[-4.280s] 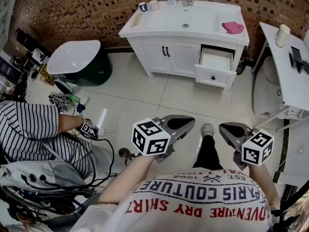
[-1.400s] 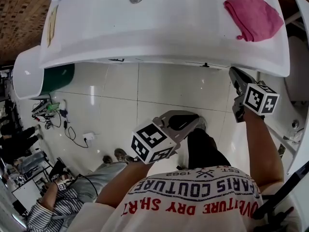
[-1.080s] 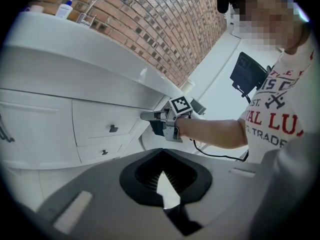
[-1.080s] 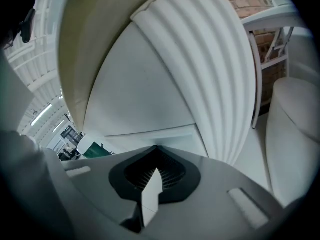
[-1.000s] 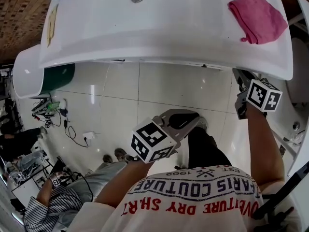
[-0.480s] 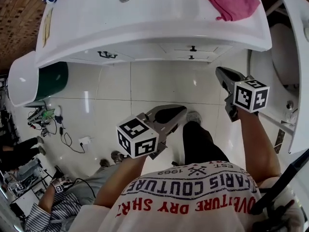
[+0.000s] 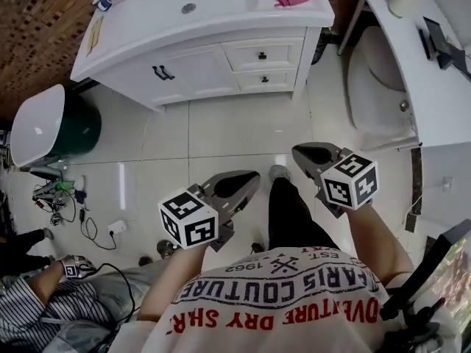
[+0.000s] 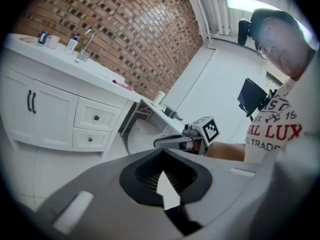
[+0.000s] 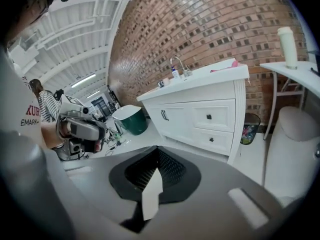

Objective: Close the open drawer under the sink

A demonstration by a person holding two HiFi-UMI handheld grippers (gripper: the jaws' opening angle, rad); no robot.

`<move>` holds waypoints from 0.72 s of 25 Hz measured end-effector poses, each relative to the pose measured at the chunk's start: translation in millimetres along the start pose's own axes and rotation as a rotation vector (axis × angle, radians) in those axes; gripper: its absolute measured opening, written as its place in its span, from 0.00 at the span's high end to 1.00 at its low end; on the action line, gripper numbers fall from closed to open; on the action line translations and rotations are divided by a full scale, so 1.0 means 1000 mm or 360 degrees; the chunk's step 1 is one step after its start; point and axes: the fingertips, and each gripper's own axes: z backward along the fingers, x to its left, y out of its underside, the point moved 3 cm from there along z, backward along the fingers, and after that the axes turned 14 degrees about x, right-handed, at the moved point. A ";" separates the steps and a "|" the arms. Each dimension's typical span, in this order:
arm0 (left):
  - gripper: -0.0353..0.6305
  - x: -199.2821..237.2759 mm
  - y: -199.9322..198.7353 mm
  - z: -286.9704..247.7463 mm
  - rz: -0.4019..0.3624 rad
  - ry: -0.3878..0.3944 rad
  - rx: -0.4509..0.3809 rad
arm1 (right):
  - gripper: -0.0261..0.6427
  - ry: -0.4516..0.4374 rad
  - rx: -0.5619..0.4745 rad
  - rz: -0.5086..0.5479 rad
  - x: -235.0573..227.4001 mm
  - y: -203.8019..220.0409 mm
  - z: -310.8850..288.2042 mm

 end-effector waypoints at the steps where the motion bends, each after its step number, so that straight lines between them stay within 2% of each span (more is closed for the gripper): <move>1: 0.96 -0.026 0.021 0.015 -0.0023 -0.0010 -0.0013 | 0.95 -0.0011 -0.0012 0.0022 0.031 0.019 0.015; 4: 0.96 -0.094 0.071 0.062 -0.0128 -0.0043 -0.0078 | 0.95 0.0015 -0.0089 0.0092 0.110 0.064 0.064; 7: 0.96 -0.151 0.104 0.113 -0.0211 -0.0061 -0.0188 | 0.95 0.0057 -0.0159 0.0160 0.178 0.096 0.109; 11: 0.96 -0.223 0.137 0.157 -0.0281 -0.0027 -0.0257 | 0.95 0.0026 -0.0178 0.0145 0.254 0.148 0.164; 13: 0.96 -0.252 0.142 0.173 -0.0339 -0.0010 -0.0280 | 0.95 0.0039 -0.0168 0.0190 0.285 0.158 0.190; 18: 0.96 -0.304 0.145 0.210 -0.0461 -0.0029 -0.0333 | 0.95 0.0039 -0.0229 0.0277 0.353 0.151 0.245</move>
